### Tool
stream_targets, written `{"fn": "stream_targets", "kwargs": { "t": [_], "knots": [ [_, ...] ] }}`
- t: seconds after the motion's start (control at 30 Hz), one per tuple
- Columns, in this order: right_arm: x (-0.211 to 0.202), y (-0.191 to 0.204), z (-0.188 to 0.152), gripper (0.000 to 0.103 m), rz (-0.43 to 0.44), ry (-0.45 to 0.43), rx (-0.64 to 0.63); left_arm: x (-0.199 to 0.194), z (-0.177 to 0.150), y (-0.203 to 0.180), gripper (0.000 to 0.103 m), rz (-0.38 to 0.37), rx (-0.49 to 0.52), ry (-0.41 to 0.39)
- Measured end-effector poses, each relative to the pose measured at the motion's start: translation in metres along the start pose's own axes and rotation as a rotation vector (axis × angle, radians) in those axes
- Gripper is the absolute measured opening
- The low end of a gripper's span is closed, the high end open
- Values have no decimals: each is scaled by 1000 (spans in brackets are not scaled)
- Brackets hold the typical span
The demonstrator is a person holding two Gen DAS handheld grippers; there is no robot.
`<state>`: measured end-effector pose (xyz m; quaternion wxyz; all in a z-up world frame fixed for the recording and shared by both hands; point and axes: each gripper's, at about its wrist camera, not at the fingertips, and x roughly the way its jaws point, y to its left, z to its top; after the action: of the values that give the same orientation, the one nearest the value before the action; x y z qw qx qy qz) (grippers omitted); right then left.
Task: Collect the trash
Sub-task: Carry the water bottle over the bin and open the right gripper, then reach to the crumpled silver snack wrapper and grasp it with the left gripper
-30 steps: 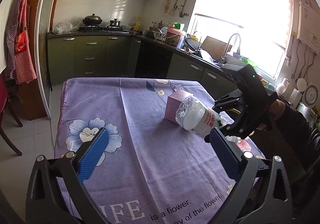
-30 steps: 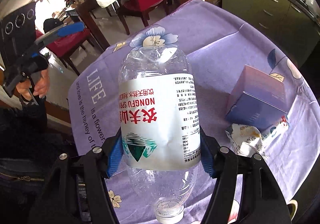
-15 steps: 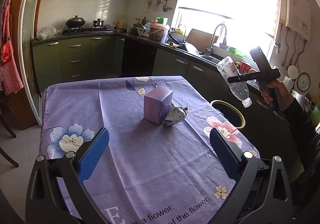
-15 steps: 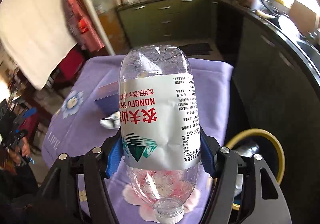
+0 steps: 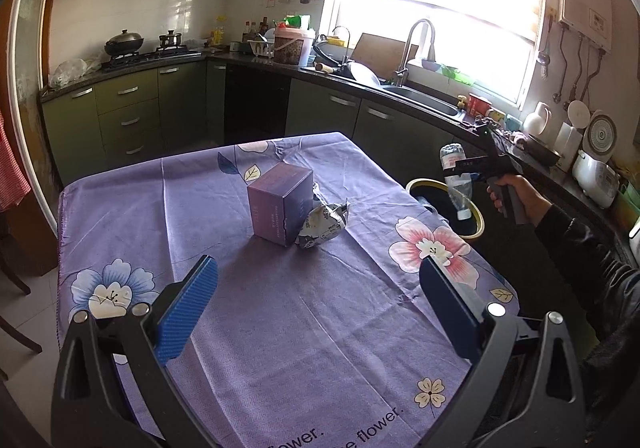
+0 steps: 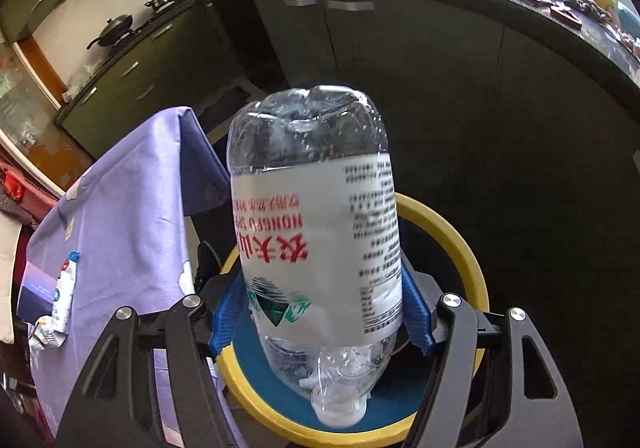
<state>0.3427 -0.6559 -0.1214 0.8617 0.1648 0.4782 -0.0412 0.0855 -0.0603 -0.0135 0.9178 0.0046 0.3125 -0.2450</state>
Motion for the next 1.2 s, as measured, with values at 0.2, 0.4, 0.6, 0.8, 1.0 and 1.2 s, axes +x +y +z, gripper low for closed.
{"fn": "stream_targets", "kwargs": {
  "t": [0.2, 0.4, 0.6, 0.8, 1.0, 1.2],
  "knots": [
    [-16, -11, -18, 79, -10, -36, 63, 13, 4, -12, 96, -18, 40, 22],
    [-60, 7, -50, 84, 84, -82, 29, 43, 13, -21, 96, -23, 85, 59],
    [-74, 29, -83, 84, 125, -52, -29, 79, 28, -27, 96, 8, 152, 83],
    [-73, 36, -97, 84, 130, -35, -39, 111, 41, -31, 96, 21, 178, 104],
    [-60, 34, -95, 84, 136, -12, -34, 134, 44, -46, 96, 17, 236, 128],
    [-53, 37, -99, 84, 150, 10, -40, 147, 46, -58, 96, 11, 290, 136]
  ]
}}
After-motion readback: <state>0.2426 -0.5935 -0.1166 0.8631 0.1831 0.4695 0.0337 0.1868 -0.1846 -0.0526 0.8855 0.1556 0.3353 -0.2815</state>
